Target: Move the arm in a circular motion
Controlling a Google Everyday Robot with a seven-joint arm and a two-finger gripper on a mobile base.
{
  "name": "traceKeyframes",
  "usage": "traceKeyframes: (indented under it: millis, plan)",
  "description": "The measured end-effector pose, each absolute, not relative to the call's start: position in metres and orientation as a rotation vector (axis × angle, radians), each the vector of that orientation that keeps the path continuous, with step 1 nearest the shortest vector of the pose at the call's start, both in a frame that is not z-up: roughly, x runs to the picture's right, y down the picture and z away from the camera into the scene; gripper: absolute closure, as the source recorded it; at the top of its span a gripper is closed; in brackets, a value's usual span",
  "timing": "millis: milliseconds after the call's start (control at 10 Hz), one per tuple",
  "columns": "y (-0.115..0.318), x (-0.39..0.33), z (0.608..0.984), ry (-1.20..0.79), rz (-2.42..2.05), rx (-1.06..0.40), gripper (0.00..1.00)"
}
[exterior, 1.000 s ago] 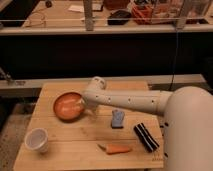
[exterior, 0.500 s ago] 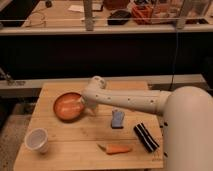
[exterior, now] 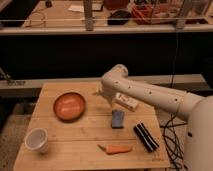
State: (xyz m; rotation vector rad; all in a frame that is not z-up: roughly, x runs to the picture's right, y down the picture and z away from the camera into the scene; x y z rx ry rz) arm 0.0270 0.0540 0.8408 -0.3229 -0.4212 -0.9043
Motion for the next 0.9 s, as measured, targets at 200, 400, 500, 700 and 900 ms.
traceKeyframes:
  millis: [200,400,500,700,900]
  plan:
    - [0.046,0.076,0.836,-0.414,-0.9,-0.385,0.2]
    - [0.047,0.12,0.823,-0.392,-0.915,-0.453,0.2]
    - [0.055,0.135,0.813,-0.383,-0.922,-0.479,0.2]
    - [0.087,0.151,0.79,-0.372,-0.927,-0.533,0.2]
    - [0.127,0.165,0.763,-0.391,-0.91,-0.576,0.2]
